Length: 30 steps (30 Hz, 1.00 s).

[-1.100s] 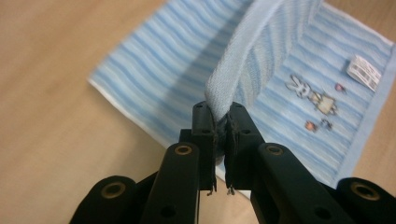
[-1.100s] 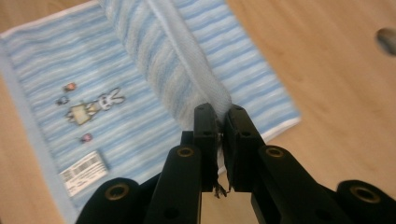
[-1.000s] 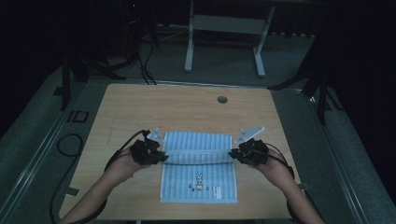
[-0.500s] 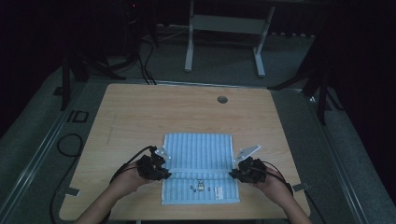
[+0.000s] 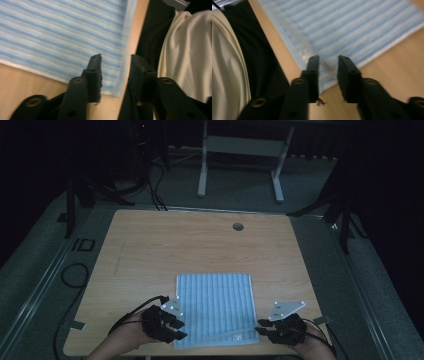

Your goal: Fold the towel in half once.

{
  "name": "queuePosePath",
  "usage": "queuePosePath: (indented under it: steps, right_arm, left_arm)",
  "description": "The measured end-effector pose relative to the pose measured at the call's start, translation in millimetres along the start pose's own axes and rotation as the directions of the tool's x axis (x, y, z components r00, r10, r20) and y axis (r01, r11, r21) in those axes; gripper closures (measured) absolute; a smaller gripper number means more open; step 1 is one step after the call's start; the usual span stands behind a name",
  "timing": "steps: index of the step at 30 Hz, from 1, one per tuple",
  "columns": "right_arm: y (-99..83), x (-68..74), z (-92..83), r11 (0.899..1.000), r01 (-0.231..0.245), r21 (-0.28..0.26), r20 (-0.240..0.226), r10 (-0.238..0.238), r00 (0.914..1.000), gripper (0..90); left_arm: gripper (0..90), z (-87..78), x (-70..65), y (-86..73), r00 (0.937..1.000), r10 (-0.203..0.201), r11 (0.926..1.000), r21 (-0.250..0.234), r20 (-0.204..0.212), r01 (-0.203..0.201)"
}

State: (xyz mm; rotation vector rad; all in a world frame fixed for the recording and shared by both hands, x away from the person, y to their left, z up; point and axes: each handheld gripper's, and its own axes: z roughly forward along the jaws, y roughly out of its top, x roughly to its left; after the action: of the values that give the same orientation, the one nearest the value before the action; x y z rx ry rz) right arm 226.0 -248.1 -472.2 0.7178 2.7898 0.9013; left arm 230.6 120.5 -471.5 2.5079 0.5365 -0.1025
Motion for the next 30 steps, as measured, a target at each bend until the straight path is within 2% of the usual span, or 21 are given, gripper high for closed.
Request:
queuePosePath:
  steps: [2, 4, 6, 8, 10, 12, 14, 15, 17, 19, 20, 22, 25, 30]
  right_arm:
    - [-2.5, -4.9, 1.8, 1.0, -0.025, -0.01, 0.001, 0.025, 0.9997, 64.9]
    - [-0.8, -12.6, 4.6, 0.999, -0.037, -0.02, 0.006, 0.037, 0.9993, 64.9]
    - [3.1, -20.1, 10.4, 0.999, -0.042, -0.016, 0.019, 0.043, 0.9989, 66.2]
    - [8.1, -29.0, 18.5, 0.999, -0.048, -0.018, 0.027, 0.048, 0.9985, 68.5]
    - [13.5, -37.9, 28.1, 0.999, -0.05, -0.016, 0.025, 0.05, 0.9984, 69.6]
    - [18.8, -46.8, 38.5, 0.998, -0.056, -0.01, 0.041, 0.056, 0.9976, 67.9]
    - [23.9, -55.6, 48.9, 0.998, -0.068, -0.007, 0.041, 0.068, 0.9968, 67.1]
    - [26.5, -59.0, 53.5, 0.997, -0.072, -0.007, 0.045, 0.072, 0.9964, 67.1]
    - [31.4, -64.3, 62.4, 0.998, -0.066, -0.001, 0.048, 0.066, 0.9966, 67.3]
    - [35.3, -69.1, 71.6, 0.998, -0.059, 0.019, 0.064, 0.058, 0.9962, 67.5]
    - [36.5, -71.9, 75.8, 0.998, -0.064, 0.025, 0.073, 0.062, 0.9954, 67.7]
    - [37.4, -78.8, 84.0, 0.996, -0.086, 0.038, 0.067, 0.083, 0.9942, 67.7]
    - [36.1, -87.3, 95.5, 0.993, -0.09, 0.07, 0.077, 0.085, 0.9935, 67.7]
    - [41.4, -101.2, 99.7, 0.991, -0.12, 0.05, 0.08, 0.116, 0.99, 68.9]
  left_arm:
    - [54.9, -0.4, 4.0, 0.7, 0.9997, -0.025, 0.9996, -0.015, -0.007, 0.025]
    - [54.8, 0.9, 10.5, 2.5, 0.9985, -0.026, 0.9996, -0.008, -0.048, 0.026]
    - [54.7, 5.2, 21.3, 3.4, 0.9972, -0.047, 0.9988, -0.016, -0.058, 0.046]
    - [54.6, 12.3, 33.0, 4.4, 0.9946, -0.074, 0.9973, -0.012, -0.073, 0.073]
    - [53.4, 20.8, 43.3, 5.5, 0.9896, -0.097, 0.9952, -0.004, -0.106, 0.097]
    - [53.3, 29.5, 52.5, 6.1, 0.9872, -0.101, 0.9948, -0.002, -0.123, 0.102]
    - [53.2, 37.4, 61.7, 6.8, 0.9859, -0.12, 0.9926, 0.005, -0.117, 0.122]
    - [53.2, 40.8, 65.2, 6.9, 0.9843, -0.121, 0.9924, 0.004, -0.129, 0.123]
    - [53.2, 46.7, 73.2, 7.3, 0.9833, -0.133, 0.9906, 0.012, -0.124, 0.136]
    - [53.2, 52.5, 79.8, 7.5, 0.9801, -0.144, 0.9885, 0.027, -0.137, 0.149]
    - [53.2, 55.0, 82.8, 7.3, 0.981, -0.143, 0.9885, 0.031, -0.131, 0.148]
    - [53.3, 55.2, 87.0, 7.8, 0.979, -0.156, 0.9873, 0.008, -0.131, 0.159]
    - [53.3, 55.3, 92.3, 8.7, 0.9786, -0.158, 0.9872, 0.004, -0.132, 0.16]
    - [53.2, 54.6, 101.5, 12.8, 0.9736, -0.165, 0.9858, 0.007, -0.158, 0.168]
